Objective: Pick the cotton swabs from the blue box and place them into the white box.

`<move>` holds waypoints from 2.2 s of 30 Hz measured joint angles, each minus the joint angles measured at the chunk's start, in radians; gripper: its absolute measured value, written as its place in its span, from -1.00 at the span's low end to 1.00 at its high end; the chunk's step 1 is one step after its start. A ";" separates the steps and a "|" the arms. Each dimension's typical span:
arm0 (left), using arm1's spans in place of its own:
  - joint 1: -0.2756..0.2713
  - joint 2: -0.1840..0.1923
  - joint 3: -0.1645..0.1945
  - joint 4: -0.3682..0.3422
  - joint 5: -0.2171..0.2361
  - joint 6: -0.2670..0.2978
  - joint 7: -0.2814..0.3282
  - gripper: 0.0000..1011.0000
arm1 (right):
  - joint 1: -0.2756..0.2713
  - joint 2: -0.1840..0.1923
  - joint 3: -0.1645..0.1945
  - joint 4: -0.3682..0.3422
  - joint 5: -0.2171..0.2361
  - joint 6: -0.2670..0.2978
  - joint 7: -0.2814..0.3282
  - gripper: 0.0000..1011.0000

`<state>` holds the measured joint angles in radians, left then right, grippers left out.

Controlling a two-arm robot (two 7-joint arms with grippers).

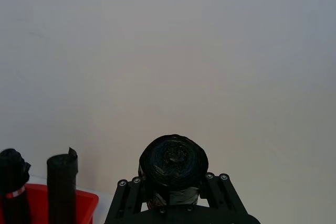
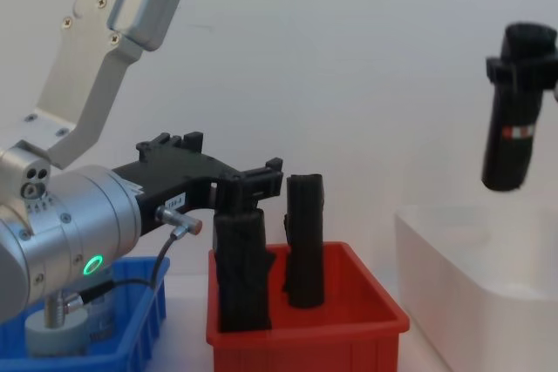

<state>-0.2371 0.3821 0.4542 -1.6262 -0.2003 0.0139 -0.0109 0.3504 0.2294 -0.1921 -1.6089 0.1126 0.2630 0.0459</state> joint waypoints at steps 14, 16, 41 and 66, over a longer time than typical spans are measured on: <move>0.000 0.000 0.000 0.000 0.000 0.000 0.000 0.99 | 0.010 0.006 0.007 0.100 -0.030 -0.022 0.006 0.35; 0.000 0.000 0.000 0.000 0.000 0.000 0.000 0.99 | 0.011 0.006 0.007 0.109 -0.032 -0.024 0.007 0.46; 0.045 0.073 -0.047 -0.089 -0.036 0.002 0.063 0.99 | 0.017 0.007 0.009 0.146 -0.041 -0.034 0.012 0.98; 0.168 0.247 -0.165 -0.202 -0.259 0.089 0.131 0.99 | 0.018 0.007 0.009 0.151 -0.043 -0.035 0.013 0.98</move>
<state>-0.0695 0.6291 0.2894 -1.8283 -0.4594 0.1033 0.1200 0.3688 0.2360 -0.1832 -1.4579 0.0700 0.2277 0.0584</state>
